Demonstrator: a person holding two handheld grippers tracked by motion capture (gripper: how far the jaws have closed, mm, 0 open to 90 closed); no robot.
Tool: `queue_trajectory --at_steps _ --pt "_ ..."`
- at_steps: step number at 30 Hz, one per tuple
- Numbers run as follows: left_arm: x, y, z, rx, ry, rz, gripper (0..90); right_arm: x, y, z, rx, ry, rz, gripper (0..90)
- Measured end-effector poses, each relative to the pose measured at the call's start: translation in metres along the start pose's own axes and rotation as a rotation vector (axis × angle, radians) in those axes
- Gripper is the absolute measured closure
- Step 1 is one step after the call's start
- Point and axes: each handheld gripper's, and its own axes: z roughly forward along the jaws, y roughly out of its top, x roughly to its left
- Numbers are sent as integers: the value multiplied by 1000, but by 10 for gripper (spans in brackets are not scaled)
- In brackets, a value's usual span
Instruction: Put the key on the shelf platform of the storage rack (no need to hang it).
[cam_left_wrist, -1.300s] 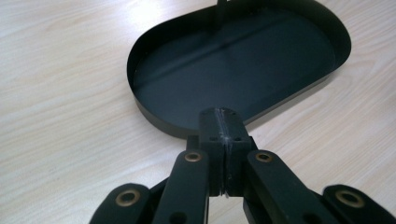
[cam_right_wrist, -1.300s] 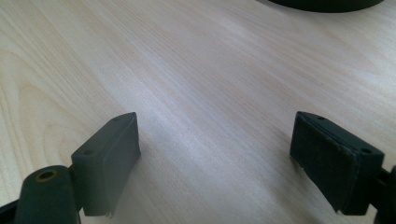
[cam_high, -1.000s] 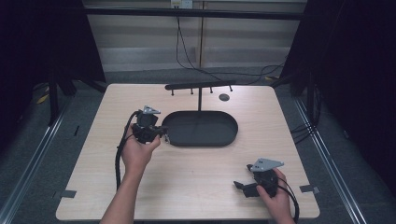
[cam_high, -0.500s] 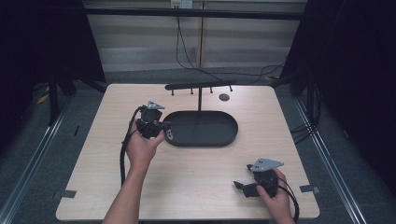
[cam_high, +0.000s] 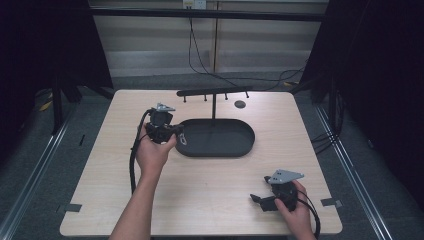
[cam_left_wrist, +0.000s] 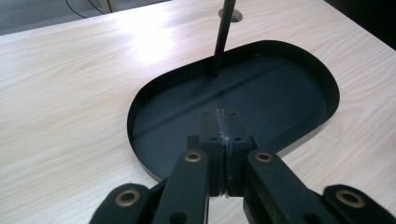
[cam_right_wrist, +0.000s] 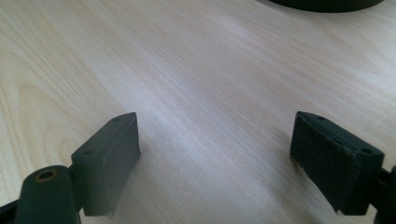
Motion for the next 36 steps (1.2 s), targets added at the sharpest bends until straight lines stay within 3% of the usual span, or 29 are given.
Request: queue_trajectory --at_steps 15,24,36 --pt "-1 0 15 -19 8 -21 894 0 0 0 0 0 0 154" --pt "-7 -3 38 10 -4 -21 893 0 0 0 0 0 0 154" --pt "-11 -3 53 24 5 -13 893 0 0 0 0 0 1 154"
